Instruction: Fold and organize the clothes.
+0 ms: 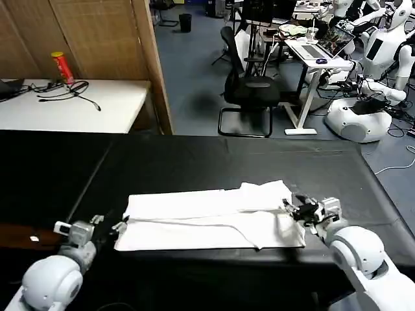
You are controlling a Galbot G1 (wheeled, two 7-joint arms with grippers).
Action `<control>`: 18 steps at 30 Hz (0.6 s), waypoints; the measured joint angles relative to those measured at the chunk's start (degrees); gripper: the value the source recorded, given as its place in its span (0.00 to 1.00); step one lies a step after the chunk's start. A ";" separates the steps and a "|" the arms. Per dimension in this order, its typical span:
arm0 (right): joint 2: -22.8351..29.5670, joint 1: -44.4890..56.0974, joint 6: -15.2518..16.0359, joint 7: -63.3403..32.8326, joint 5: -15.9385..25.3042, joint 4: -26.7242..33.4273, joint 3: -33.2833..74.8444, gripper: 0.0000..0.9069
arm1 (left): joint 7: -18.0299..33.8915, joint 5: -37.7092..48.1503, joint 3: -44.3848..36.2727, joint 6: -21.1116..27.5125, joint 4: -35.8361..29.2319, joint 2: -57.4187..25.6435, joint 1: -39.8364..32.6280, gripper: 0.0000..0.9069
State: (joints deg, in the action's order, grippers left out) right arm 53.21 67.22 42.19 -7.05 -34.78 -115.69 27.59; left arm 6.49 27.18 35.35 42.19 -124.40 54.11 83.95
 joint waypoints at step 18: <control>11.31 -12.30 -9.46 -0.92 2.61 20.04 -4.16 0.84 | 2.61 14.49 -4.00 -0.01 17.05 7.44 -17.86 0.97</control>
State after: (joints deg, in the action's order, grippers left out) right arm 64.52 54.92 32.73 -7.96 -32.17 -95.66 23.43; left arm 9.10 41.67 31.35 42.18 -107.35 61.55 66.08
